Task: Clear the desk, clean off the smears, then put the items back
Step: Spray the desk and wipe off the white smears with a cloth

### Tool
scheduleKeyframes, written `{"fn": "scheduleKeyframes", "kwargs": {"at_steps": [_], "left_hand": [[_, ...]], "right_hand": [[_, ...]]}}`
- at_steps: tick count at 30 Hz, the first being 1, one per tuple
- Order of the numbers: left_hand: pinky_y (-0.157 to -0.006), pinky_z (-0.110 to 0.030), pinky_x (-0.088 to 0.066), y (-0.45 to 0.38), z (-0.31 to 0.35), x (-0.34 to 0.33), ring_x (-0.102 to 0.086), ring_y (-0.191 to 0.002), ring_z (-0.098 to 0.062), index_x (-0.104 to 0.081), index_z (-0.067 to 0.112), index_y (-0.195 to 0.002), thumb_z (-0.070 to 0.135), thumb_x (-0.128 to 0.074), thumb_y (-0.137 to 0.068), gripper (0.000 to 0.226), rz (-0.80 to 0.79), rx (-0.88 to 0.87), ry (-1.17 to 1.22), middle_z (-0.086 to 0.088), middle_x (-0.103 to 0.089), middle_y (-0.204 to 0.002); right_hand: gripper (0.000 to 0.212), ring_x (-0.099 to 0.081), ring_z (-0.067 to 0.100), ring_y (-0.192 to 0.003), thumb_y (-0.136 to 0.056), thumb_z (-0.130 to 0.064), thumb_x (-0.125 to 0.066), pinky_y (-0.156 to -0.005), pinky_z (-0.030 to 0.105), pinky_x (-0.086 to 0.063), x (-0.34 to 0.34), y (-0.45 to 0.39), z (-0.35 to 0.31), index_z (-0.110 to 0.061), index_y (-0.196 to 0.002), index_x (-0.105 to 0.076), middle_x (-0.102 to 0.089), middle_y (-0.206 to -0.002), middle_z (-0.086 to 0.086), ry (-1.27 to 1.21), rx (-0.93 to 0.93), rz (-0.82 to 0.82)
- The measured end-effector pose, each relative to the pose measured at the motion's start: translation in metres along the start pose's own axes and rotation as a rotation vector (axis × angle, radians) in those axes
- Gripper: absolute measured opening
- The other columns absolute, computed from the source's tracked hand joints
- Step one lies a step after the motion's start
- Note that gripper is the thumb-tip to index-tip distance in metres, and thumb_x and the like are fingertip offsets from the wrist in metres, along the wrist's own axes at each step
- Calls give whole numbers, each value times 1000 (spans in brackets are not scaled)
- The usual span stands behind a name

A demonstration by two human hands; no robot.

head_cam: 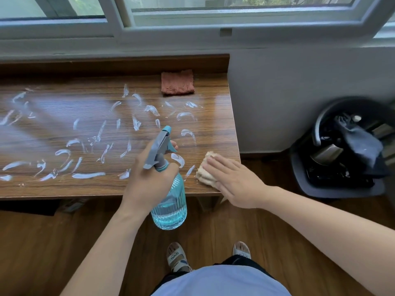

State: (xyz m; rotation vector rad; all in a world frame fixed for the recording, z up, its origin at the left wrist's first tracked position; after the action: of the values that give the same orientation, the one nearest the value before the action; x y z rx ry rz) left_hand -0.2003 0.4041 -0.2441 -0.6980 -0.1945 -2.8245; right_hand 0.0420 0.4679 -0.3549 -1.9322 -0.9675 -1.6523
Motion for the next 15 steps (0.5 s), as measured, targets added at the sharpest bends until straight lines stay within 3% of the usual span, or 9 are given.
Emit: {"fn": "scheduleKeyframes", "kwargs": {"at_steps": [2, 6, 8, 12, 15], "left_hand": [[-57, -38, -40, 2, -3, 1, -41, -61, -14, -65, 25, -116, 2, -63, -90, 35, -9, 15, -22, -24, -52, -82], [-54, -32, -38, 11, -13, 2, -34, -56, -12, -61, 18, -113, 5, -61, -89, 28, -15, 100, -57, -3, -39, -73], [-47, -21, -36, 18, -17, 2, -36, -50, -9, -61, 22, -115, 4, -61, -91, 30, -44, 129, -53, -2, -39, -73], [-44, -16, -35, 29, -26, 1, -44, -46, -5, -59, 32, -119, 3, -61, -93, 39, -117, 131, -77, 1, -46, -76], [-49, -20, -40, 36, -37, 0, -48, -54, -11, -58, 40, -116, 6, -62, -93, 41, -153, 144, -136, 1, -58, -87]], "right_hand": [[60, 12, 16, -157, -109, -41, -21, -128, 36, 2, 7, -29, 12, -23, -164, -3, 3, -172, -1, -7, -95, 19], [57, 2, 26, -158, -107, -34, -32, -128, 46, -10, 11, -77, 8, -24, -159, -9, -7, -170, 3, -104, -337, 78], [59, 1, 25, -158, -107, -33, -37, -129, 46, -9, 8, -68, -6, -26, -159, -11, -9, -170, 1, -57, -277, 104], [61, 18, 10, -155, -110, -34, -32, -126, 32, 8, 6, -11, -17, -32, -164, -3, 8, -170, -12, -55, 94, -25], [59, 10, 10, -157, -110, -35, -31, -129, 35, -1, 11, -16, 9, -32, -164, -8, 0, -171, -11, -48, 61, -16]]}}
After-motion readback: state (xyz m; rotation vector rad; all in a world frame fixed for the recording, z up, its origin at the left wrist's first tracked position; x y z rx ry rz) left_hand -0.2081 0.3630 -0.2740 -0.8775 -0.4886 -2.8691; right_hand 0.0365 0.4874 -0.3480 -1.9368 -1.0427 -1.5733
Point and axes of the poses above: each hand's wrist, its own y-axis away from the middle knuckle, its own x-axis out of the back of the hand, z = x × y, the point moved 1 cm from there along -y, towards the middle knuckle
